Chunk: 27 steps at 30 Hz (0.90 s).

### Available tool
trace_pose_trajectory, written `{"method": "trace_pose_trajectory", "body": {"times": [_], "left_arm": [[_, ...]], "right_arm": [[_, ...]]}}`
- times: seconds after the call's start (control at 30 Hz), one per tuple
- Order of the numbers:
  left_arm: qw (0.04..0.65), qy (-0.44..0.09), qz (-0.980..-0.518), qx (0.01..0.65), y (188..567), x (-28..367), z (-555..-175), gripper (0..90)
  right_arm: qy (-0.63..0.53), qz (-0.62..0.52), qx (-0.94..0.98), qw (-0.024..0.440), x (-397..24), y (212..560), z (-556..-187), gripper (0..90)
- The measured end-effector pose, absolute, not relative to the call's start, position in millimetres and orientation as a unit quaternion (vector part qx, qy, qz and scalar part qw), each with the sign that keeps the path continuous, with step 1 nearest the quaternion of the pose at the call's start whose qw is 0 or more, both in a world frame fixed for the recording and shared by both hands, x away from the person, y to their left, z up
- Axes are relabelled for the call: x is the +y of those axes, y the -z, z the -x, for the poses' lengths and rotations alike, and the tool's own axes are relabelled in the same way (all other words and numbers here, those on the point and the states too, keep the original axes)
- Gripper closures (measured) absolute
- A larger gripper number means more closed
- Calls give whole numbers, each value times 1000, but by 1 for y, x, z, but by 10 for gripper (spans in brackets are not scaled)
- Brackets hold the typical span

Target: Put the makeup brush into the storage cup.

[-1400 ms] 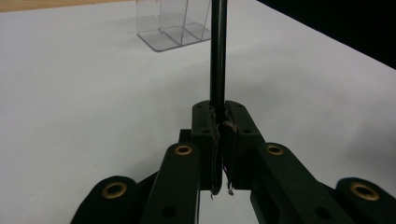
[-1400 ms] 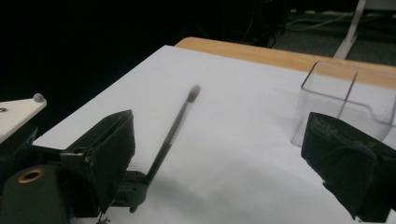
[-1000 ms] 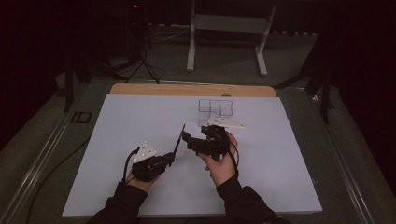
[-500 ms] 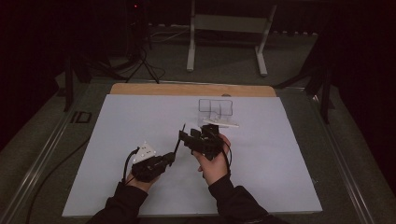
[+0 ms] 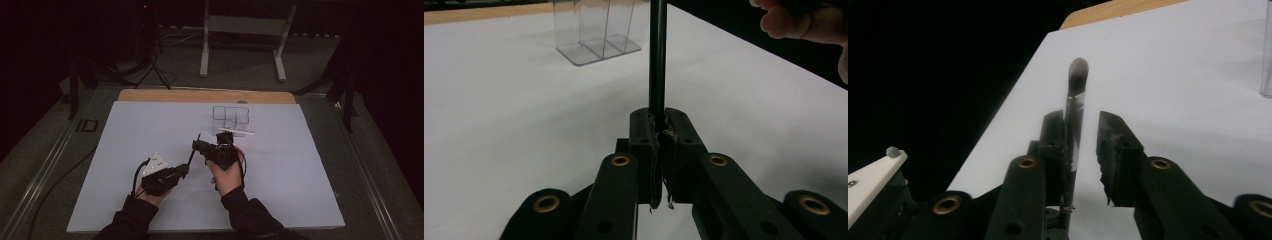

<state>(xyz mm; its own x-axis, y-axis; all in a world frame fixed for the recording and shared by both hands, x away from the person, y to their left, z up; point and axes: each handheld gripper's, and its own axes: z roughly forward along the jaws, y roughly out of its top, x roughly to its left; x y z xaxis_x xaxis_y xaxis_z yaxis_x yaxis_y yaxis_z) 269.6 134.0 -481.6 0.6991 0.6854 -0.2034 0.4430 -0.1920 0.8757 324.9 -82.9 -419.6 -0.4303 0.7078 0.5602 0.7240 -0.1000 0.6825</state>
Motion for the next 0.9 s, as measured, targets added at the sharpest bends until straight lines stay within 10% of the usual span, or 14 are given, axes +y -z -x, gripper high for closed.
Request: {"method": "trace_pose_trajectory", "body": {"times": [0.47, 0.9], "left_arm": [[527, -93, -759, 370, 483, 134, -272, 839], [506, -112, -763, 386, 479, 128, -269, 445]], "right_arm": [[521, 502, -690, -3, -79, 416, -320, 839], [518, 425, -742, -20, -79, 408, -320, 839]]}}
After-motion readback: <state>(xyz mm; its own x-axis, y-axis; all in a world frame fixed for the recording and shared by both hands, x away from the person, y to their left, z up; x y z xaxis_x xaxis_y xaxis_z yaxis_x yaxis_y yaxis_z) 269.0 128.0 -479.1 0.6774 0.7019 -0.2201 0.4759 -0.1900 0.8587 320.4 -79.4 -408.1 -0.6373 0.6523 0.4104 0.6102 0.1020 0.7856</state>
